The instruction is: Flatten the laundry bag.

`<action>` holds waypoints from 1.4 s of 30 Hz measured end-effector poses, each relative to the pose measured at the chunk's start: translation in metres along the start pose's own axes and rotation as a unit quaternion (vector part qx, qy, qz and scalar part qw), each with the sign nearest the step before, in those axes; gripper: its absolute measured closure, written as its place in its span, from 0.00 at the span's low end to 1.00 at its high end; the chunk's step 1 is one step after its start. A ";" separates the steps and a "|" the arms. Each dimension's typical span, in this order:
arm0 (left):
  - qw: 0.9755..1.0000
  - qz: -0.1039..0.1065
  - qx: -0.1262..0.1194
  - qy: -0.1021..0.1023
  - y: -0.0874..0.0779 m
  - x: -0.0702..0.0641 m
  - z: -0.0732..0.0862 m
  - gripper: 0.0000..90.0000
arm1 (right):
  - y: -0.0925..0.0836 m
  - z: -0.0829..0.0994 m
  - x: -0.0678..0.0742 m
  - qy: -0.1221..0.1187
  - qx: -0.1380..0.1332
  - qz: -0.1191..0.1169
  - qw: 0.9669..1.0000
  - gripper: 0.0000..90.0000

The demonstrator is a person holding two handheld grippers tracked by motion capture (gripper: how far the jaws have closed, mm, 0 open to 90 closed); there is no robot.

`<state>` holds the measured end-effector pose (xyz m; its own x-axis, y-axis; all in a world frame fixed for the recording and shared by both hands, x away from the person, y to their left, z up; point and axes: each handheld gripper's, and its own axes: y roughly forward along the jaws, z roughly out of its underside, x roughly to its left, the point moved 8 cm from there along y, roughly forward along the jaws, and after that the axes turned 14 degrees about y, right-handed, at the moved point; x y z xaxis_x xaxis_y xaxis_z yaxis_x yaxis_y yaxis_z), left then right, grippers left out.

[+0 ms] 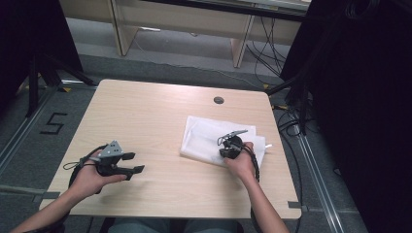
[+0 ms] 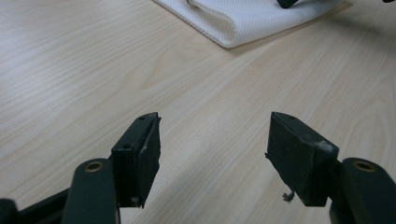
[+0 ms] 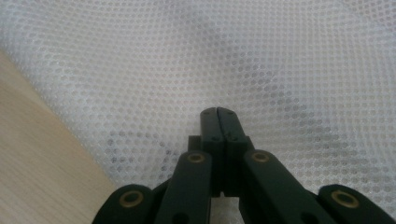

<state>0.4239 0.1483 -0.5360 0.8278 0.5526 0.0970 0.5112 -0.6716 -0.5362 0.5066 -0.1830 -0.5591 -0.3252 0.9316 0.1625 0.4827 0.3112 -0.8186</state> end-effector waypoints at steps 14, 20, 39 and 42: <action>1.000 -0.001 -0.003 -0.001 0.000 -0.001 -0.001 0.38 | 0.004 0.009 0.043 -0.059 0.014 -0.044 0.997 1.00; 1.000 0.000 -0.004 0.000 0.000 -0.001 -0.001 0.38 | 0.005 0.014 0.062 -0.065 0.027 -0.065 0.995 1.00; 1.000 0.006 -0.004 -0.003 0.001 -0.003 -0.003 0.39 | 0.005 0.032 0.118 -0.126 0.056 -0.121 0.983 1.00; 1.000 0.004 -0.002 0.000 0.002 -0.004 -0.002 0.39 | 0.004 0.036 0.127 -0.138 0.063 -0.130 0.980 1.00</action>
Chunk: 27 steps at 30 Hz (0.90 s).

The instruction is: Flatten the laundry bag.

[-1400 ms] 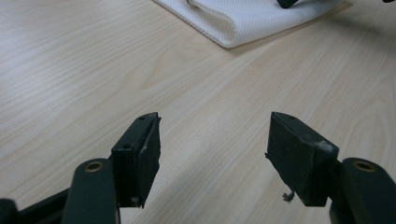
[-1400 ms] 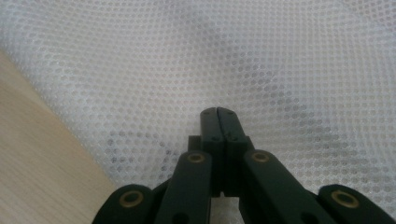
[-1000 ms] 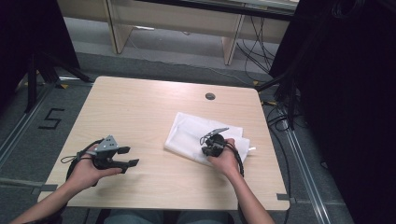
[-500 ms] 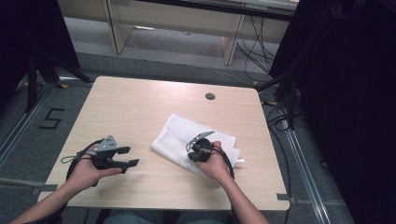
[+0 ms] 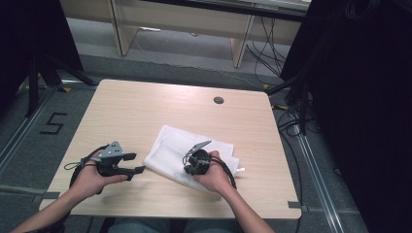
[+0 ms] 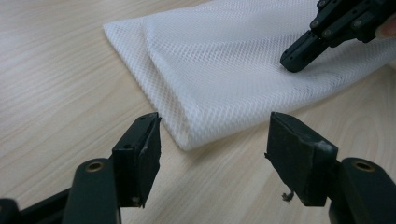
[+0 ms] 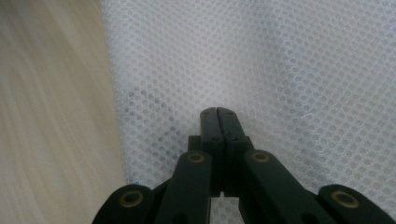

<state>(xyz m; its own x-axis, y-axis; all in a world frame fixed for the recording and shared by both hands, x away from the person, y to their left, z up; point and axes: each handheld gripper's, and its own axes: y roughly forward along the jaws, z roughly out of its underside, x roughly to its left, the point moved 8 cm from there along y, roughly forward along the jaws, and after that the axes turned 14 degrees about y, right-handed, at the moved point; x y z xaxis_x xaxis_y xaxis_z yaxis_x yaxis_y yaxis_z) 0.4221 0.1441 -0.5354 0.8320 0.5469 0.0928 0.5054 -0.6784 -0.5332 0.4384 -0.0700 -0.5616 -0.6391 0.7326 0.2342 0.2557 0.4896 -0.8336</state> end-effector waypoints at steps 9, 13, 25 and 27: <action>1.000 0.007 0.005 0.003 0.002 -0.004 0.001 0.40 | 0.003 0.005 0.023 -0.038 0.034 -0.036 0.998 1.00; 1.000 0.013 0.002 0.004 0.004 -0.006 0.001 0.40 | 0.002 0.009 0.030 -0.042 0.053 -0.048 0.997 1.00; 0.999 0.032 0.016 0.009 0.008 -0.015 0.003 0.40 | -0.026 -0.041 -0.045 0.021 -0.002 0.068 0.997 0.72; 0.999 0.034 0.016 0.022 0.008 -0.015 0.003 0.40 | -0.022 -0.039 -0.057 0.039 0.003 0.072 0.997 0.66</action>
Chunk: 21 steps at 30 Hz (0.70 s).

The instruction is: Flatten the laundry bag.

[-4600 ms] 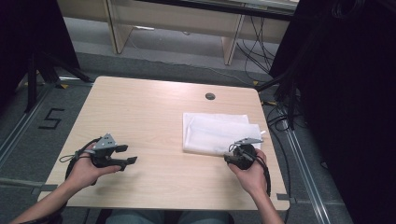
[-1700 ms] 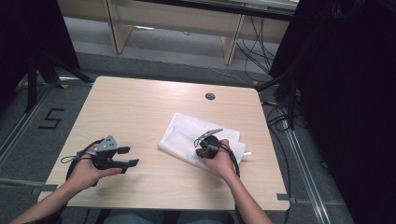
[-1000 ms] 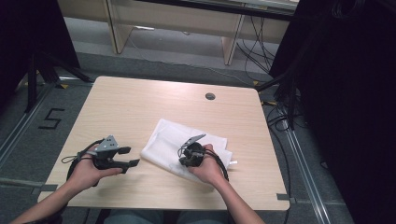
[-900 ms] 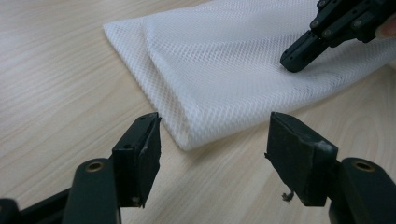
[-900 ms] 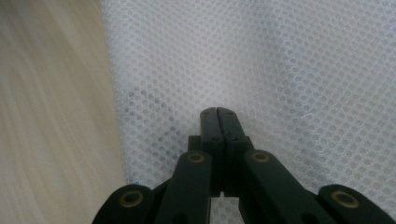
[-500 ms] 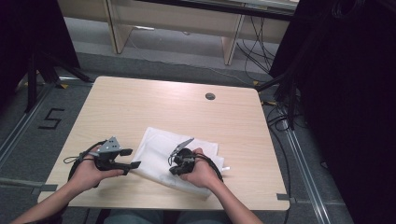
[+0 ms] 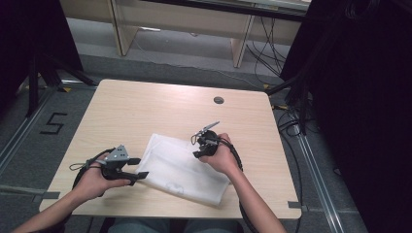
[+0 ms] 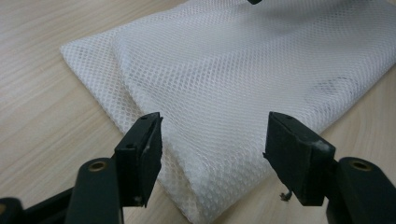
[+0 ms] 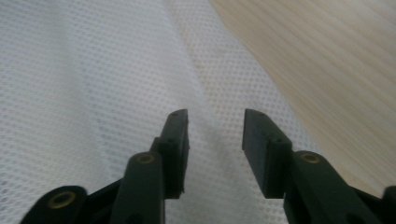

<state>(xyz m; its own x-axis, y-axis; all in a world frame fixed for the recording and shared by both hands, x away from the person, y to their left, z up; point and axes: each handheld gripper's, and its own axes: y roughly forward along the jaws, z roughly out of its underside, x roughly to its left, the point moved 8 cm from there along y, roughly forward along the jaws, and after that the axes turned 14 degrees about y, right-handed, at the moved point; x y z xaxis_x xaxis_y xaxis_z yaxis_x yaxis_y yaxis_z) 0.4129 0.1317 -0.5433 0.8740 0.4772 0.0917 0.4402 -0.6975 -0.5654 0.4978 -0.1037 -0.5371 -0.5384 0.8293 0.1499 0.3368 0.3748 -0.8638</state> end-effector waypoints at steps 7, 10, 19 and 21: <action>1.000 0.004 0.002 -0.003 0.002 -0.003 0.000 0.40 | 0.013 0.010 -0.004 0.010 0.026 -0.014 1.000 0.61; 1.000 0.011 0.004 0.009 0.001 -0.004 -0.001 0.40 | 0.017 0.010 -0.003 -0.010 0.029 -0.011 0.999 0.64; 1.000 0.012 0.003 0.008 0.002 -0.006 -0.002 0.40 | 0.018 0.011 0.009 -0.035 0.066 -0.011 0.997 0.99; 1.000 0.011 0.002 0.007 0.002 -0.006 -0.002 0.40 | 0.018 0.009 0.010 -0.041 0.071 -0.007 0.997 1.00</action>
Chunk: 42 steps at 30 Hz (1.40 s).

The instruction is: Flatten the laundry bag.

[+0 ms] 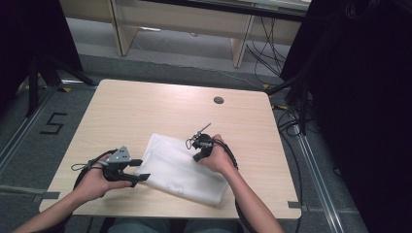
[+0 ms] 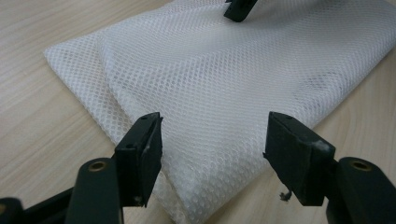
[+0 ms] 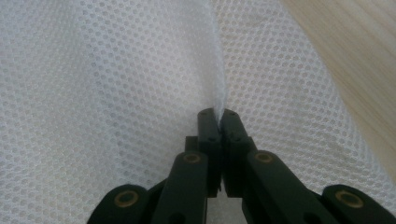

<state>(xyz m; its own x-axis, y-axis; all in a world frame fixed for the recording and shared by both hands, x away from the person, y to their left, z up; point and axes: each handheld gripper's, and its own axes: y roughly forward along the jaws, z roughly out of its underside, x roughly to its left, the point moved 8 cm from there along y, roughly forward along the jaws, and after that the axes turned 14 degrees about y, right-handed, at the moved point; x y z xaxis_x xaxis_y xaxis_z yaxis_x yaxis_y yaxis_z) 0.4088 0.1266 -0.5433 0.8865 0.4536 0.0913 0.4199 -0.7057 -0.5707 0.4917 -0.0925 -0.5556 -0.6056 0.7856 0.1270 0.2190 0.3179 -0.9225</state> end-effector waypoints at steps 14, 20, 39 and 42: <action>1.000 -0.004 -0.005 0.000 -0.003 0.003 -0.001 0.40 | -0.020 -0.043 -0.014 0.004 -0.087 0.038 0.995 1.00; 0.999 -0.024 -0.017 -0.018 -0.012 0.013 -0.004 0.40 | -0.048 -0.046 -0.010 0.001 -0.116 0.037 0.993 1.00; 0.989 -0.125 -0.039 -0.074 -0.043 0.055 0.004 0.42 | -0.101 0.009 0.061 -0.057 -0.148 -0.008 0.987 1.00; 0.986 -0.143 -0.025 -0.082 -0.045 0.060 0.009 0.43 | -0.102 0.023 0.075 -0.069 -0.137 -0.031 0.988 1.00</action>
<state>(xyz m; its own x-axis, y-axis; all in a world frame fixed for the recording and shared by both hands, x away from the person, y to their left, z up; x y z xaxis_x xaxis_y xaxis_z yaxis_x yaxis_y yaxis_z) 0.4410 0.1906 -0.5199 0.6888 0.7169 0.1076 0.6612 -0.5604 -0.4988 0.4066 -0.0780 -0.4603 -0.7188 0.6861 0.1119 0.3660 0.5103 -0.7782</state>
